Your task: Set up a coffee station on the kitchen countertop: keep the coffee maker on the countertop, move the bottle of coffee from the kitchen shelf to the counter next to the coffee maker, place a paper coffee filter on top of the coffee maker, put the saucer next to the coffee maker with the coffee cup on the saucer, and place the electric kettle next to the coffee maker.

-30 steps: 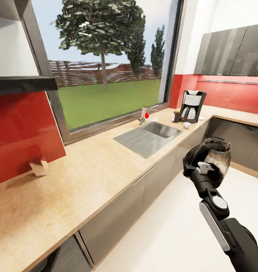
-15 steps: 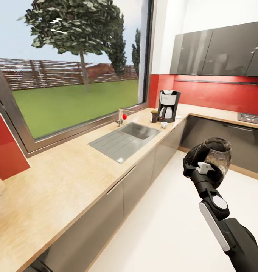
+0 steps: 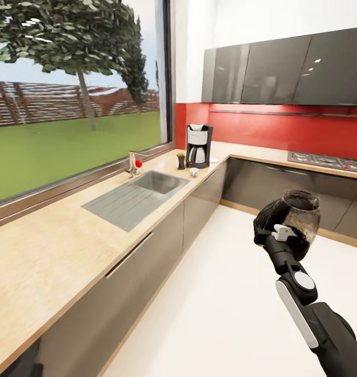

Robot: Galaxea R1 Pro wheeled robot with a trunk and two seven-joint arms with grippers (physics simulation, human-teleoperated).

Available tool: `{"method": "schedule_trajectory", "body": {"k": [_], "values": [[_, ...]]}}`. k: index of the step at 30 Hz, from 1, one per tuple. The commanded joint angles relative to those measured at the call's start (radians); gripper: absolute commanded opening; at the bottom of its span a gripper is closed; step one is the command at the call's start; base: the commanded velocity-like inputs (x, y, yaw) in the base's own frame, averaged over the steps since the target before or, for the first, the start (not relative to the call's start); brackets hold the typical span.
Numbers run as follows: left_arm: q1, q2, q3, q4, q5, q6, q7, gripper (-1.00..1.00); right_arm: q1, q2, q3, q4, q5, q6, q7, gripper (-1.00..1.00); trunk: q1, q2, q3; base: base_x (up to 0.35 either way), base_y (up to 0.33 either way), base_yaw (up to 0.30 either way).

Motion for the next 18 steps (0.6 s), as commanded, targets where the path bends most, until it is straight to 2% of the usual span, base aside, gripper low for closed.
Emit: {"method": "schedule_trajectory", "body": {"k": [1, 7, 18], "values": [[0.0, 0.0, -0.009, 0.0, 0.007, -0.003, 0.004, 1.0, -0.001, -0.001, 0.003, -0.001, -0.003, 0.004, -0.009, -1.0, 0.001, -0.002, -0.002, 0.007, -0.274, -0.264], [0.0, 0.0, -0.007, -0.003, 0.007, -0.002, 0.004, 1.0, -0.001, -0.001, 0.004, 0.0, -0.002, 0.004, -0.009, -1.0, 0.001, -0.002, -0.002, 0.124, -0.259, -0.264], [0.0, -0.007, -0.013, 0.006, 0.002, 0.01, -0.003, 1.0, -0.001, -0.001, 0.004, 0.003, -0.002, 0.003, -0.009, -1.0, 0.001, -0.002, -0.002, 0.232, -0.196, -0.262]]}}
